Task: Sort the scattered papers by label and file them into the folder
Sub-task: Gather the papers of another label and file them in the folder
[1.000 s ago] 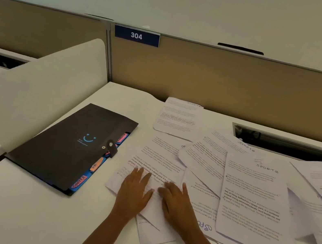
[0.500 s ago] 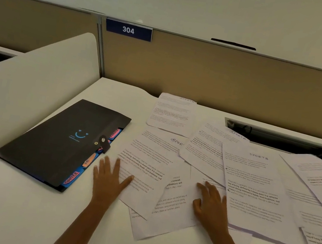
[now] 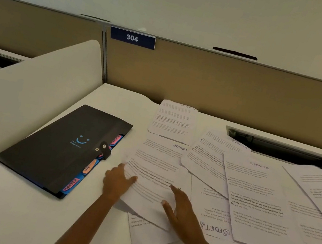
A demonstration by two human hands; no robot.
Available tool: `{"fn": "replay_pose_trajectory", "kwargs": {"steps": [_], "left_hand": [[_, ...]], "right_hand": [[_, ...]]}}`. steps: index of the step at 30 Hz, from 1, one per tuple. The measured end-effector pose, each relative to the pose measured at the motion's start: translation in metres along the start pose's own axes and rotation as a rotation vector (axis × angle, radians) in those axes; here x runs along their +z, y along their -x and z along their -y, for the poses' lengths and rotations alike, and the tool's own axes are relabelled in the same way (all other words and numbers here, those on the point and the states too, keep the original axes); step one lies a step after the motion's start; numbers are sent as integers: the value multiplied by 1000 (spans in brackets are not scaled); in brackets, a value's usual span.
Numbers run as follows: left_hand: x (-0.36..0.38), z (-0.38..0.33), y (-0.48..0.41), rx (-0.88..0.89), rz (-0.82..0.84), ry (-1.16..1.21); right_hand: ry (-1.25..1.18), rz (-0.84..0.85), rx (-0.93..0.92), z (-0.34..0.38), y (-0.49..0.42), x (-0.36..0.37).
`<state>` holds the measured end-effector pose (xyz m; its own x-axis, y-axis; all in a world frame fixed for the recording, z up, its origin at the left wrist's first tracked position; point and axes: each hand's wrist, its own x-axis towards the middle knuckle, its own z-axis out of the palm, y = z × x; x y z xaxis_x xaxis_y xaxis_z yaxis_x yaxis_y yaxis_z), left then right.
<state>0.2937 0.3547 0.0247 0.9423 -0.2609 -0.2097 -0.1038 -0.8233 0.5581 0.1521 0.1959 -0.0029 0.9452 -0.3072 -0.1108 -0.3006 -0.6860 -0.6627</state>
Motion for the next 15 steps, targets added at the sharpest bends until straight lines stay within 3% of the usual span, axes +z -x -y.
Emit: {"fn": "replay_pose_trajectory", "kwargs": {"steps": [2, 5, 10, 12, 15], "left_hand": [[11, -8, 7, 104, -37, 20], [29, -22, 21, 253, -172, -159], [53, -32, 32, 437, 7, -183], [52, -37, 35, 454, 193, -132], [57, -26, 32, 534, 134, -238]], "right_hand": [[-35, -67, 28, 3, -6, 1], [121, -129, 27, 4, -12, -4], [230, 59, -53, 4, -6, -2], [258, 74, -57, 2, -2, 0], [271, 11, -17, -6, -3, -1]]}}
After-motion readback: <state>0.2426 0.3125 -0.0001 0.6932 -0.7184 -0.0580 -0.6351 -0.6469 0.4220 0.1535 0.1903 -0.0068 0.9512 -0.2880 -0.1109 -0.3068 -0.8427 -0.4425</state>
